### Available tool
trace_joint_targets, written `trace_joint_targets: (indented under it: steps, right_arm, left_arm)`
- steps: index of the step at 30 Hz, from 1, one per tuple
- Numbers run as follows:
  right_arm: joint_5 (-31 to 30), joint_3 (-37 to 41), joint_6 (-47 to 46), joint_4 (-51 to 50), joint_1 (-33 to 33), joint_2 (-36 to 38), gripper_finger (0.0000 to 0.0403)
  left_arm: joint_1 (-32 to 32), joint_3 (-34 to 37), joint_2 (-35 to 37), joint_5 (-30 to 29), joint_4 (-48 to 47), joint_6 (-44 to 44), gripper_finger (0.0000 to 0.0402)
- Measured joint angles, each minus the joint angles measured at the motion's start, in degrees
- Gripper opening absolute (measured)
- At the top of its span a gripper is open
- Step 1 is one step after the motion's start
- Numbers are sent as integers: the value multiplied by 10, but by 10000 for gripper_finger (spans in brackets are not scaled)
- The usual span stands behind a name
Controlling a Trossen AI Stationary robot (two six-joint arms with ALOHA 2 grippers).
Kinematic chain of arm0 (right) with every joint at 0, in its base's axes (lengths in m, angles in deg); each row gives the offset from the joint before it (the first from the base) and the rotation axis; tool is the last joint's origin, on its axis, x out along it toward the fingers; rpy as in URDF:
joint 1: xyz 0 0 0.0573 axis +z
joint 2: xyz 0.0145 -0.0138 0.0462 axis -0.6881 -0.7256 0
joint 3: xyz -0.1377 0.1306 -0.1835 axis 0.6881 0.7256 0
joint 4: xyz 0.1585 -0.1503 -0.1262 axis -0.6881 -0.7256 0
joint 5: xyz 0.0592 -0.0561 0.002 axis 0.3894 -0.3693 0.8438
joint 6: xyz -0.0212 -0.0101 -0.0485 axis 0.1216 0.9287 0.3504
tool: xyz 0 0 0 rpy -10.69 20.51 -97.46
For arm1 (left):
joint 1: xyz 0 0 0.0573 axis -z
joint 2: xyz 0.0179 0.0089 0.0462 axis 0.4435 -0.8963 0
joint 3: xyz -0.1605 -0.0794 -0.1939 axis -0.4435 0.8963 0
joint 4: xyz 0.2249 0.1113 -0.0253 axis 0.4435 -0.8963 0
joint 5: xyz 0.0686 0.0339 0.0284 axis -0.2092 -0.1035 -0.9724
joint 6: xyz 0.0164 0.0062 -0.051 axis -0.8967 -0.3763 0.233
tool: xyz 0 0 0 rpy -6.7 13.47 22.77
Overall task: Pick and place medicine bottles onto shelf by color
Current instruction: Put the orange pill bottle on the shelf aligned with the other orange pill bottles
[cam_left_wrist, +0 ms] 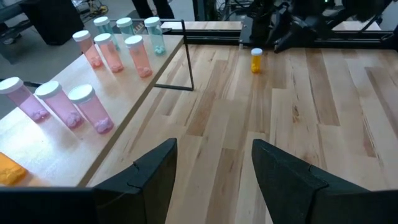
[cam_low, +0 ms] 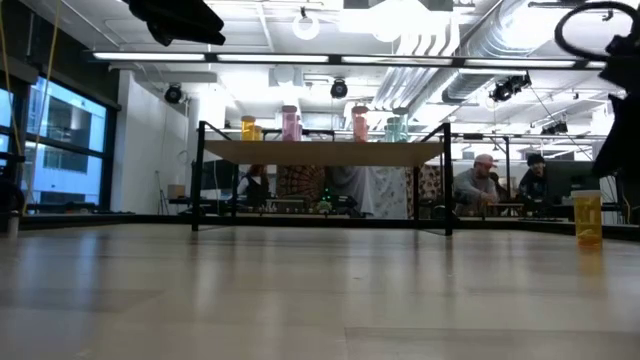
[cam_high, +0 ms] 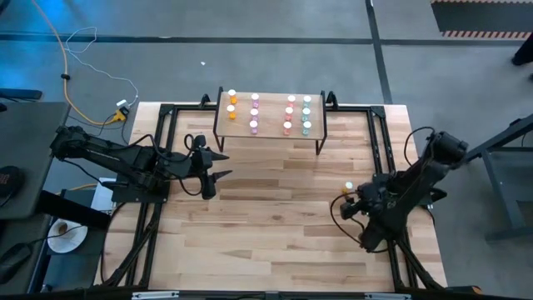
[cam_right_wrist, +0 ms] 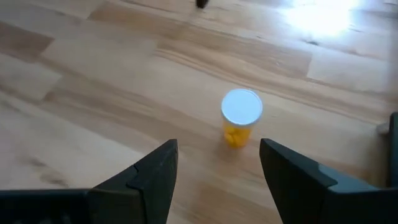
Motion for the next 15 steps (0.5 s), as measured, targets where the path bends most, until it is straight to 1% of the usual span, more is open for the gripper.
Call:
trace_joint_targets:
  steps: [6, 15]
  right_arm:
    - [8, 0, -50, 6, -1, -59, 220]
    - [-14, 0, -47, 13, -42, -119, 220]
  left_arm:
    - [0, 0, 0, 0, 0, 0, 200]
    - [0, 0, 0, 0, 0, 0, 200]
